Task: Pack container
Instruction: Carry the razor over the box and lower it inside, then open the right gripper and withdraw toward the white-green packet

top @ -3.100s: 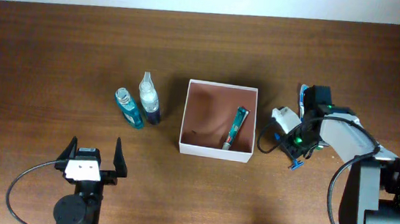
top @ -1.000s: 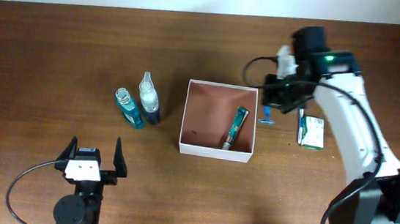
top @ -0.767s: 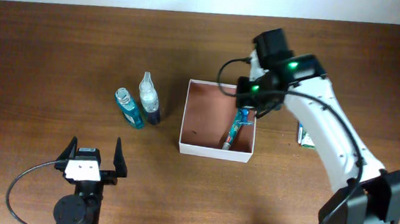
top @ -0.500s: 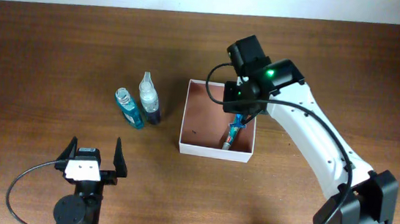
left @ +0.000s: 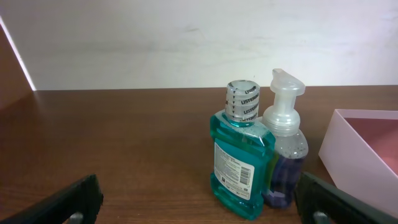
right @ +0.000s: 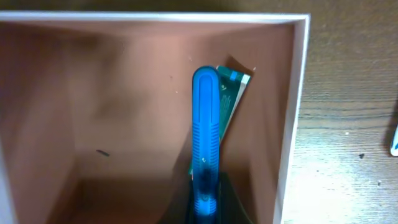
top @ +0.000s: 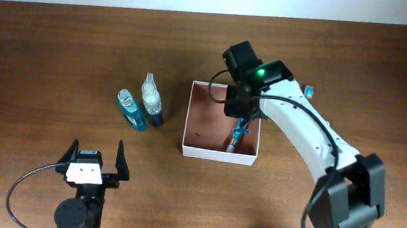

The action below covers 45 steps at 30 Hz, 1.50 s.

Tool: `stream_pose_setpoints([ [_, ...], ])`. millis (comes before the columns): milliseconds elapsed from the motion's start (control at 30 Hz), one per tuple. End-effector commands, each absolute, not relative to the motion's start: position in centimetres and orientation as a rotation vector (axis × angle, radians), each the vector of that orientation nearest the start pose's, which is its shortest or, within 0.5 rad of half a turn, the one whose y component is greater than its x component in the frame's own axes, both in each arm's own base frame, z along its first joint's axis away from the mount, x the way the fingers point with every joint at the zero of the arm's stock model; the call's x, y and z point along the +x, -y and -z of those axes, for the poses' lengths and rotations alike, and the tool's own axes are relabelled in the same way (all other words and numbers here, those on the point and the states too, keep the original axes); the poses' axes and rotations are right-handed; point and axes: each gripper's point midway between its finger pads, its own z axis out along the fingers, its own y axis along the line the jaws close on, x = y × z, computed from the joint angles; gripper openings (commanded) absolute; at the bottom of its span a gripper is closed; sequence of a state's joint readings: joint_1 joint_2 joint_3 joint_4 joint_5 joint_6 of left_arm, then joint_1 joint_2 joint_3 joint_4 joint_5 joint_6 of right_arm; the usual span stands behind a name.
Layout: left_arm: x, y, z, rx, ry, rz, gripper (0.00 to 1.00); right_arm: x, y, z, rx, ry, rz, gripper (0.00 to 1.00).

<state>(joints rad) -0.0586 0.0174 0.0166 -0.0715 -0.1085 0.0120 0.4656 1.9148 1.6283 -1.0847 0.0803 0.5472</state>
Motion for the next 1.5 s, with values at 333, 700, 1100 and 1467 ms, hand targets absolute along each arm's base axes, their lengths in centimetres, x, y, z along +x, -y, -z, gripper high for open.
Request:
stream_pose_setpoints([
  [333,24.6,-0.2,-15.8,-0.001,-1.644,-0.060,1.00,36.5,-17.3,-5.9,0.136,-3.018,0.015,0.04],
  [700,24.6,-0.2,-15.8,-0.001,-1.644,-0.060,1.00,36.3,-17.5,-4.0,0.137,-3.012,-0.009,0.04],
  [1100,24.6,-0.2,-15.8,-0.001,-1.644,-0.060,1.00,36.3,-17.4,-3.3,0.135,-3.006,-0.015,0.27],
  [1467,24.6,-0.2,-15.8,-0.001,-1.644,-0.060,1.00,37.8,-18.2,-10.0,0.061,-2.943,-0.072,0.32],
])
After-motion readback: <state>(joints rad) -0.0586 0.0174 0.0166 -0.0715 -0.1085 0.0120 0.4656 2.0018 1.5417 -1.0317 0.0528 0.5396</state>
